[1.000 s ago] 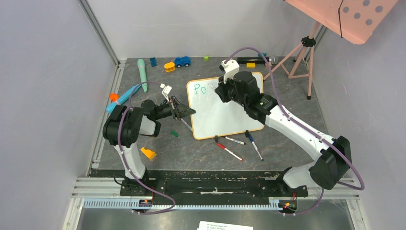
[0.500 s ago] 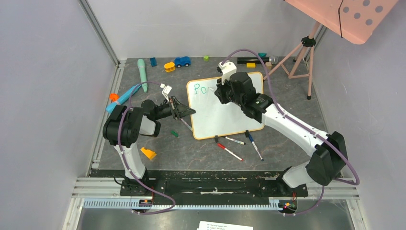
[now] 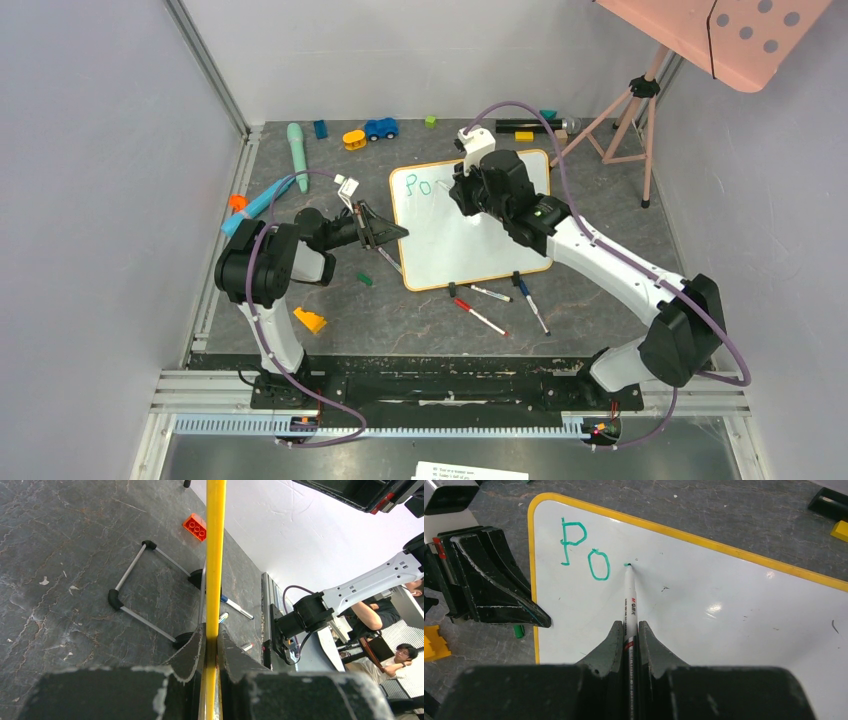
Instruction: Write a sentence on the whiteboard
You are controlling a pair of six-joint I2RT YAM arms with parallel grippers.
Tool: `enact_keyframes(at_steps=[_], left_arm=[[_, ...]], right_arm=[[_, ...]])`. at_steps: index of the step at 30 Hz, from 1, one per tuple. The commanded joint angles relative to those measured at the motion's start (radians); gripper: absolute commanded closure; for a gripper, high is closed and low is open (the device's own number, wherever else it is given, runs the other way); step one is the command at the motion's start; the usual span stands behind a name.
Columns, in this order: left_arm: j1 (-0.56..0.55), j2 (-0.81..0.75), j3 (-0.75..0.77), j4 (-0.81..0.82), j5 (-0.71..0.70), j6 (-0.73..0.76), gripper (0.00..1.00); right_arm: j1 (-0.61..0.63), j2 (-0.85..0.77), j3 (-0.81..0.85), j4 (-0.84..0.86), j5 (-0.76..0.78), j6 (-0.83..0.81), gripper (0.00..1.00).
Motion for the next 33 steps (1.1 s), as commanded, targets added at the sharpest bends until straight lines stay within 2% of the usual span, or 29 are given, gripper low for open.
enact_keyframes(at_steps=[1,11,22,33], left_arm=[[0.003,-0.030,0.014,0.081,0.014,0.017,0.98],[0.003,-0.033,0.013,0.081,0.013,0.018,0.98],[0.003,-0.032,0.011,0.081,0.013,0.019,0.98],[0.003,-0.040,0.005,0.081,0.010,0.022,0.98]], right_arm=[[-0.012,0.020,0.044,0.015,0.030,0.010,1.00],[-0.011,0.033,0.045,0.027,-0.045,0.013,1.00],[-0.012,-0.009,-0.033,0.038,-0.070,0.033,1.00],[-0.012,-0.032,-0.046,0.008,0.016,0.035,1.00]])
